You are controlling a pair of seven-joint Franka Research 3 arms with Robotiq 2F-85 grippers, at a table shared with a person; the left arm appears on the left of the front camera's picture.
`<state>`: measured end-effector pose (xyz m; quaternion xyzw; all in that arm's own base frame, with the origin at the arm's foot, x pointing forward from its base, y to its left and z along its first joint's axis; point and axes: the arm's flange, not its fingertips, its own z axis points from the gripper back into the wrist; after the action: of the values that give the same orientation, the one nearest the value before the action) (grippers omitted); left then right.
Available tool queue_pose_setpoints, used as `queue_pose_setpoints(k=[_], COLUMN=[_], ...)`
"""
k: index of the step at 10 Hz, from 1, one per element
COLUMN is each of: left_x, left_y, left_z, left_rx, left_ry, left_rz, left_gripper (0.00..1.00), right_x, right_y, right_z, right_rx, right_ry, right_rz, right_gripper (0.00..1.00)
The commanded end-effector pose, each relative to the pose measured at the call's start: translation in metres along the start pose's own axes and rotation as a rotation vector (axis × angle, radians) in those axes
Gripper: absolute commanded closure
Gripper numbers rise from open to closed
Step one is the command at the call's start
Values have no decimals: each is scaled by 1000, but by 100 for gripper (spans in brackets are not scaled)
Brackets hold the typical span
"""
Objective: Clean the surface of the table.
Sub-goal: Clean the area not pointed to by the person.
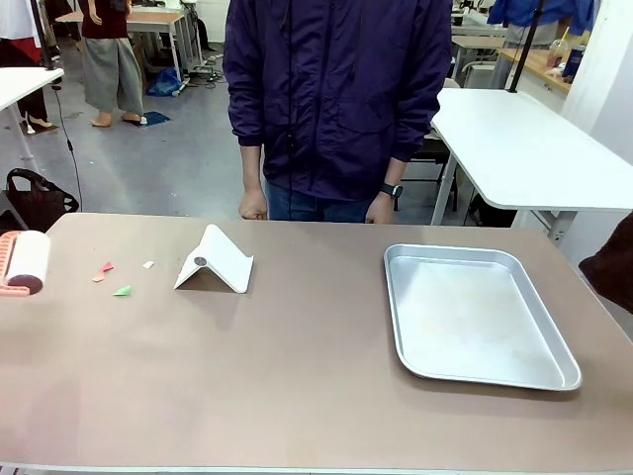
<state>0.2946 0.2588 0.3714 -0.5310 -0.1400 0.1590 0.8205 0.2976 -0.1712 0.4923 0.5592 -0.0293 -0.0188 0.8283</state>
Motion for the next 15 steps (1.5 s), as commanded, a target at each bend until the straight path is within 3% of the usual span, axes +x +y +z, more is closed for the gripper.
queue_pose_setpoints(k=[1,4,5,15], left_x=[7,25,27,45], left_y=[-3,9,11,30], left_z=[-24,-45,-53,-111], left_rx=[112,206,216,325], left_ry=[-42,-190,-199,-108], left_rz=[128,161,150,233], left_gripper=[79,79,79,79], right_x=[-5,-5,-5,-5], right_y=[1,1,1,1], right_z=[-1,-1,-1,-1], right_rx=[5,5,5,5], right_ry=[6,6,6,6], right_rz=[18,18,18,18], right_gripper=[91,91,91,91])
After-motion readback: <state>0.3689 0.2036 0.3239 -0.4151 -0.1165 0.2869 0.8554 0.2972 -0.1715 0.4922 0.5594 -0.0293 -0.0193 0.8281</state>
